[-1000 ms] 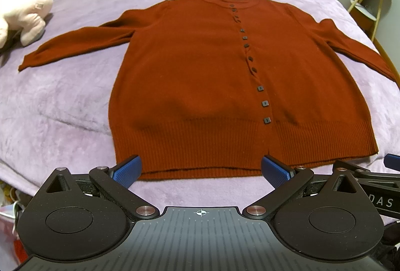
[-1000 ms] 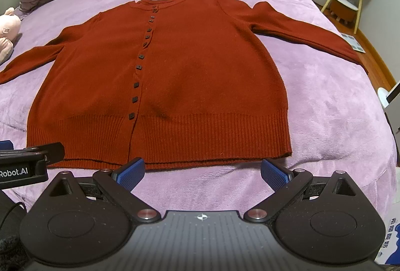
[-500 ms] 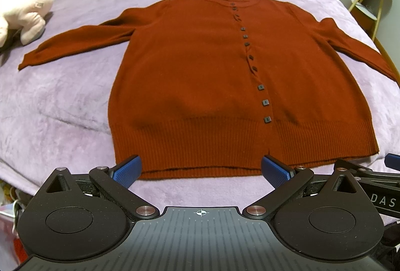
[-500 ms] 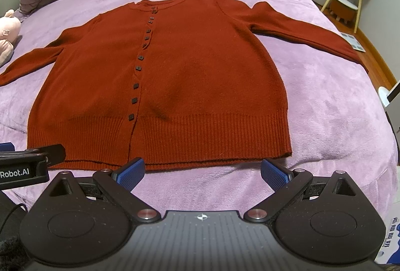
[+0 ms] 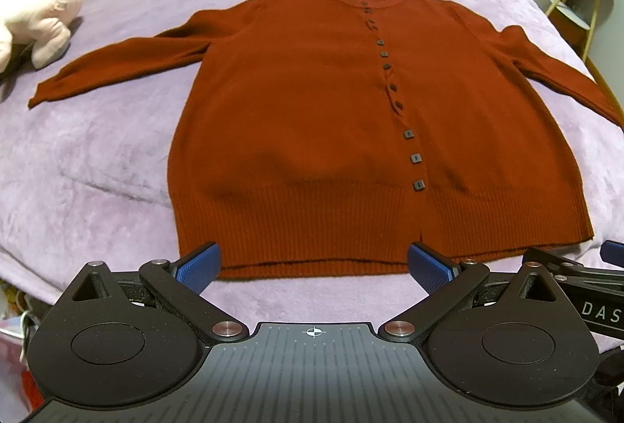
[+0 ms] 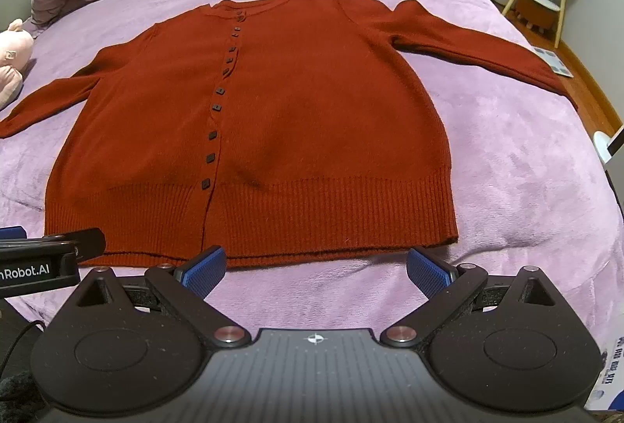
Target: Fold small clothes
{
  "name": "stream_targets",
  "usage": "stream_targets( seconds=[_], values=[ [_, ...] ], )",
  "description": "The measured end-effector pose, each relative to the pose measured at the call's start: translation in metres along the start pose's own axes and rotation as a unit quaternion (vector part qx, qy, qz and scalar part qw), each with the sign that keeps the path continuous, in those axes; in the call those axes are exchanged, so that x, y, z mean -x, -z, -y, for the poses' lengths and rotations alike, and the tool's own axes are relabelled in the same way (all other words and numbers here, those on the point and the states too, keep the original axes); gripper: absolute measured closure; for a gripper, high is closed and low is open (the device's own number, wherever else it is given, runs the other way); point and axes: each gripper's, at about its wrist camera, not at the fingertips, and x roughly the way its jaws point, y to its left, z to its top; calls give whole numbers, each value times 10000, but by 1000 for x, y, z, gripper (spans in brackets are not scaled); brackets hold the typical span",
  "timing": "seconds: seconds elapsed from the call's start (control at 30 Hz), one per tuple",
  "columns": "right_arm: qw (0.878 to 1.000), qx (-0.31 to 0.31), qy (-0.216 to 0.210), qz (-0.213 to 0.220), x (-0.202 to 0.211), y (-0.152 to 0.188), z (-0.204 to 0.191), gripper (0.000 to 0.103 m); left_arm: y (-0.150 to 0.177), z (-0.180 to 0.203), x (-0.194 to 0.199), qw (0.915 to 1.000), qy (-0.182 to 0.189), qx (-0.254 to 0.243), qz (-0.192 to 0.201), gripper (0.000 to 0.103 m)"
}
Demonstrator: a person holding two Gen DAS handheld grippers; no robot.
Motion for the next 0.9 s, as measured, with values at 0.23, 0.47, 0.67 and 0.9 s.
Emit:
stream_targets(
  seconds=[0.23,0.47,0.67,0.9],
  values=[
    [10000,-34,-66,8,-1,1,1,4,-2,0,-2,10000,5,17,-51,0],
    [9998,-68,-167,-2,-4,1,3,4,-3,-1,-5,9999,25,29,-107,0],
    [9995,-138,-260,-58,-8,1,6,4,-3,-1,-10,9998,49,46,-176,0],
    [9959,-342,-824,-145,-17,3,17,4,-1,0,-22,9993,99,63,-351,0]
  ],
)
